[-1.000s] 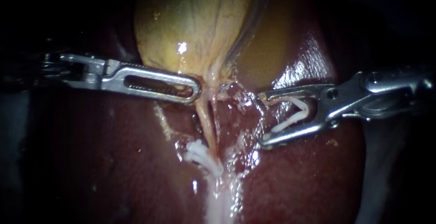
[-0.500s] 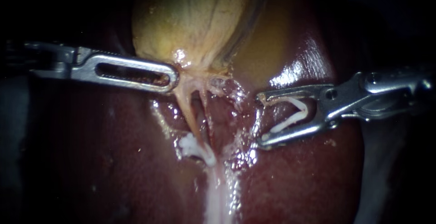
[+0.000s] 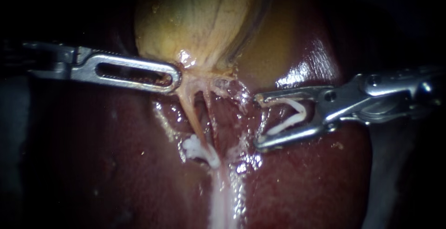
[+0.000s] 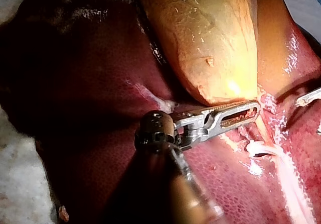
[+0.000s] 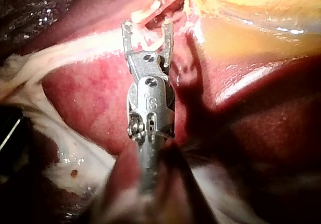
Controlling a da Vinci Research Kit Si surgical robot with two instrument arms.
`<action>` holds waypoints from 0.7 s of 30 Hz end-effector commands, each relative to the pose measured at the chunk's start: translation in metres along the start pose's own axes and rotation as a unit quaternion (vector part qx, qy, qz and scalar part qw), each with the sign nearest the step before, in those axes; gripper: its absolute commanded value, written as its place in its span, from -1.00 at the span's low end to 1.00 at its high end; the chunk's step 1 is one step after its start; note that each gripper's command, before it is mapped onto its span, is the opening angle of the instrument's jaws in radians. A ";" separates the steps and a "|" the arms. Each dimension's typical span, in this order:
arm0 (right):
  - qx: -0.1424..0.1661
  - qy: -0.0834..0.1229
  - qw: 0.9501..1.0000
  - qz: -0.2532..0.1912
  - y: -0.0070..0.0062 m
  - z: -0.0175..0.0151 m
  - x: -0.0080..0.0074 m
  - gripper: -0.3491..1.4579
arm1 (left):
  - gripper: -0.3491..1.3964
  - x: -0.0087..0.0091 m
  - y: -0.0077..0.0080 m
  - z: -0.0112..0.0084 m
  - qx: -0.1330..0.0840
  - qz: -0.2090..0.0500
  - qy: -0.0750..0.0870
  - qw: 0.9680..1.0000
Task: Clipping third clip left tube
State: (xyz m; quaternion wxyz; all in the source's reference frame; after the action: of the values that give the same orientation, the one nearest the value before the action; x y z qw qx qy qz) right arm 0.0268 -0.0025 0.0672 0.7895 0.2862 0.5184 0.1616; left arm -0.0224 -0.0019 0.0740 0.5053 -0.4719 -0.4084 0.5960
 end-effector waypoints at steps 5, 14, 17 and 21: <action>-0.008 0.000 1.000 0.008 0.0003 0.0024 0.0000 -0.06 | -1.00 0.0000 0.0000 0.0000 0.000 0.000 0.000 1.000; -0.006 0.000 1.000 0.014 0.0008 0.0063 -0.0005 -0.06 | -1.00 0.0000 0.0000 0.0000 0.000 0.000 0.000 1.000; -0.005 0.000 1.000 0.016 0.0011 0.0072 -0.0007 -0.06 | -1.00 0.0000 0.0000 0.0001 0.000 0.000 0.000 1.000; -0.002 0.000 1.000 0.018 0.0014 0.0083 -0.0010 -0.06 | -1.00 0.0000 0.0001 0.0001 0.000 0.000 0.000 1.000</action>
State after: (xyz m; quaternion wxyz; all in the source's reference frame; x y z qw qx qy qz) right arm 0.0342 -0.0045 0.0714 0.7869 0.2938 0.5128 0.1775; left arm -0.0226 -0.0020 0.0739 0.5057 -0.4719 -0.4080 0.5959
